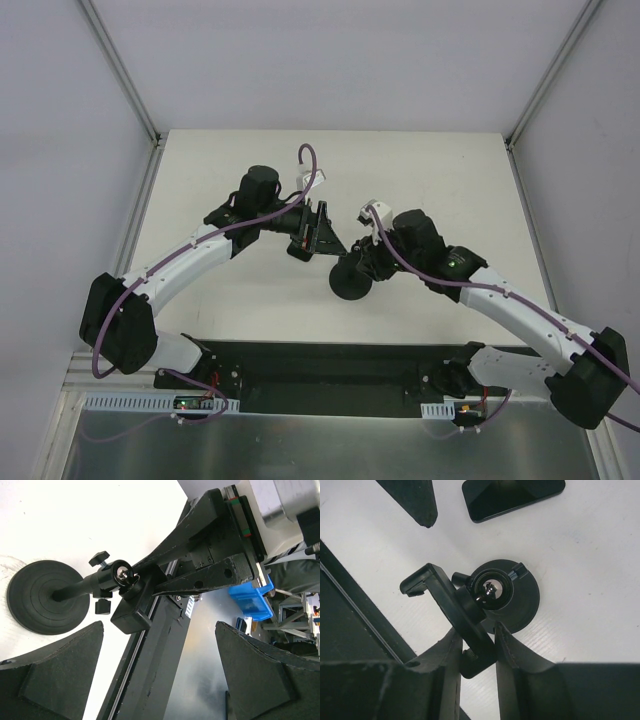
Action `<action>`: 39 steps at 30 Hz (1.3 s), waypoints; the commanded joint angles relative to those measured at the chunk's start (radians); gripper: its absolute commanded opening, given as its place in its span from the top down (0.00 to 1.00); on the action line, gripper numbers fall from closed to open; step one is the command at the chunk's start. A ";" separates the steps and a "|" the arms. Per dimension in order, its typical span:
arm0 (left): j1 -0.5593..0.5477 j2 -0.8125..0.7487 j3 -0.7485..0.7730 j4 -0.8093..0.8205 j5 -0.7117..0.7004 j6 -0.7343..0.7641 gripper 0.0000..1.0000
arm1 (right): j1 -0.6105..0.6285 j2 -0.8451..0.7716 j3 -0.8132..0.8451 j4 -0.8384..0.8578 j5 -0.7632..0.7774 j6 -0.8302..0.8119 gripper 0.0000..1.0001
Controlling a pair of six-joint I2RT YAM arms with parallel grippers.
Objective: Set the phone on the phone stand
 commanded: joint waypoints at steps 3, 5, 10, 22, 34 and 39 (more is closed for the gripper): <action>-0.008 -0.043 0.007 0.011 -0.007 0.030 0.08 | 0.019 -0.028 0.038 -0.077 0.170 0.032 0.99; -0.008 -0.043 0.008 0.011 -0.007 0.029 0.08 | 0.020 -0.045 0.027 -0.071 0.286 0.043 0.99; -0.008 -0.041 0.005 0.011 -0.009 0.030 0.08 | 0.005 -0.091 0.033 -0.055 0.470 0.064 0.99; -0.006 -0.049 0.007 0.009 -0.009 0.030 0.08 | -0.145 -0.115 -0.062 0.167 0.282 0.107 0.99; -0.006 -0.049 0.007 0.009 -0.006 0.029 0.08 | -0.299 0.052 0.081 0.047 0.041 -0.011 0.99; -0.008 -0.046 0.007 0.008 -0.004 0.027 0.08 | -0.299 0.050 0.060 0.017 0.056 0.012 0.99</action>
